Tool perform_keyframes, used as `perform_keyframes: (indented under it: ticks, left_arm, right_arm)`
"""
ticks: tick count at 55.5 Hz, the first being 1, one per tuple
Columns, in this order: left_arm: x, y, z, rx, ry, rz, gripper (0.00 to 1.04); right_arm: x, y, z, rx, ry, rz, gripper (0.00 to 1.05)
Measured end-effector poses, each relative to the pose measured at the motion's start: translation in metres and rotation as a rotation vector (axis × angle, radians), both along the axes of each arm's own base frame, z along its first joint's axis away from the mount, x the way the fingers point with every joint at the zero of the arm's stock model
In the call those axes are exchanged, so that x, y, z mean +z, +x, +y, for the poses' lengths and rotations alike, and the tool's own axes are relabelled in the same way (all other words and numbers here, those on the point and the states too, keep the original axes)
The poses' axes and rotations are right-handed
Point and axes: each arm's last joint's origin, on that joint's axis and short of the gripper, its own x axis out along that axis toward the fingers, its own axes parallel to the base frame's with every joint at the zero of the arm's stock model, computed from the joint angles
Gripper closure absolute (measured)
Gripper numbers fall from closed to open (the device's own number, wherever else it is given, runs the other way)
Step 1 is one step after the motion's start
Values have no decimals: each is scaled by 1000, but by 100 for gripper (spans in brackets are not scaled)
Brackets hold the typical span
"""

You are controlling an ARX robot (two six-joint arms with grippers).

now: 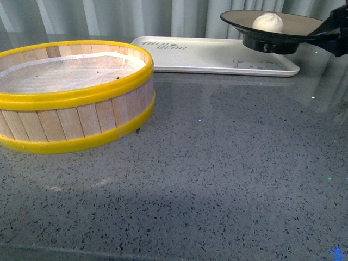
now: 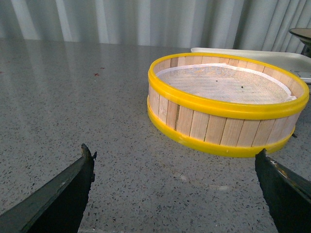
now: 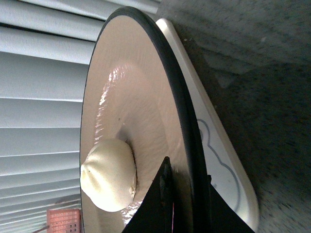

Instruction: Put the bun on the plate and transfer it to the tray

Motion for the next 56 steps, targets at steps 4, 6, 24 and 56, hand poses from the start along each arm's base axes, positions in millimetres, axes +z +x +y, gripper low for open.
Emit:
perform_keyframes:
  ticks: [4, 6, 24, 56]
  left_arm:
    - [0, 0, 0, 0, 0, 0, 7]
    - [0, 0, 0, 0, 0, 0, 7]
    - [0, 0, 0, 0, 0, 0, 7]
    - [0, 0, 0, 0, 0, 0, 7]
  right_arm:
    - [-1, 11, 9, 14, -5, 0, 102]
    - [-2, 16, 11, 23, -8, -1, 102]
    - [-3, 44, 26, 80, -21, 2, 102]
    - [-15, 61, 32, 103, -42, 66, 102]
